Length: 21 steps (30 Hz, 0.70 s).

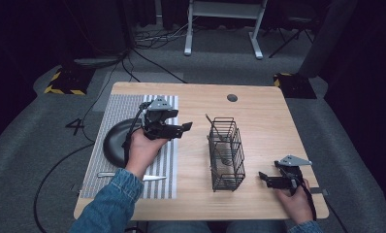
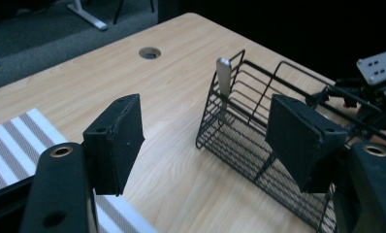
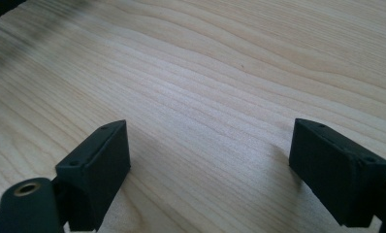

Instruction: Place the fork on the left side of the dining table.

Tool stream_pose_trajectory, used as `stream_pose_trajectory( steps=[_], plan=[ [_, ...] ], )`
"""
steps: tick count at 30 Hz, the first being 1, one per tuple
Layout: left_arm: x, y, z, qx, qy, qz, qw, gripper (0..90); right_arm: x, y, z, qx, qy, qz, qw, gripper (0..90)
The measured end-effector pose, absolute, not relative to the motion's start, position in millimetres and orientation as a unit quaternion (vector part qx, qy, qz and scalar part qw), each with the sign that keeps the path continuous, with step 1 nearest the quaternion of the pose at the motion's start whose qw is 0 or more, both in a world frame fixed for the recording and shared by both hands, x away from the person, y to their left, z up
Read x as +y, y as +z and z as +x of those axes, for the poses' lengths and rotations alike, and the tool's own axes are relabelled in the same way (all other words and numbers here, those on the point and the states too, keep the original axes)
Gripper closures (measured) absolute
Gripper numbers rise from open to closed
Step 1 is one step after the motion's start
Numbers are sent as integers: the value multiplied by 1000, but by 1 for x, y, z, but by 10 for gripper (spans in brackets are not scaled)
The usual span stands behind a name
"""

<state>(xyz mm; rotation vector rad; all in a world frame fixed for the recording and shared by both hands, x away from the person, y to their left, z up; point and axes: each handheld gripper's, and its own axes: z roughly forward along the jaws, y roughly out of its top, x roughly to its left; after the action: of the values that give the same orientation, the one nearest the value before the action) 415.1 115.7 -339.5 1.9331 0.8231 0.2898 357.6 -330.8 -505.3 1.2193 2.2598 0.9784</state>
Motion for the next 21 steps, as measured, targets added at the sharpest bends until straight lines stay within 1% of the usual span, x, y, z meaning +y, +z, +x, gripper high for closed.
stream_pose_trajectory(
  steps=[9,18,19,20,21],
  plan=[
    [90,-341,432,338,133,802,475,308,-331,-505,358,807,349,435,196,152],
    [77,-351,447,352,118,801,470,335,-331,-505,357,807,350,434,196,156],
    [74,-352,449,353,116,801,468,343,-331,-505,357,807,350,434,196,156],
    [71,-354,451,355,111,802,467,390,-331,-505,357,807,350,434,196,157],
    [71,-354,451,355,111,802,467,410,-331,-505,357,807,350,434,196,157]
  ],
)
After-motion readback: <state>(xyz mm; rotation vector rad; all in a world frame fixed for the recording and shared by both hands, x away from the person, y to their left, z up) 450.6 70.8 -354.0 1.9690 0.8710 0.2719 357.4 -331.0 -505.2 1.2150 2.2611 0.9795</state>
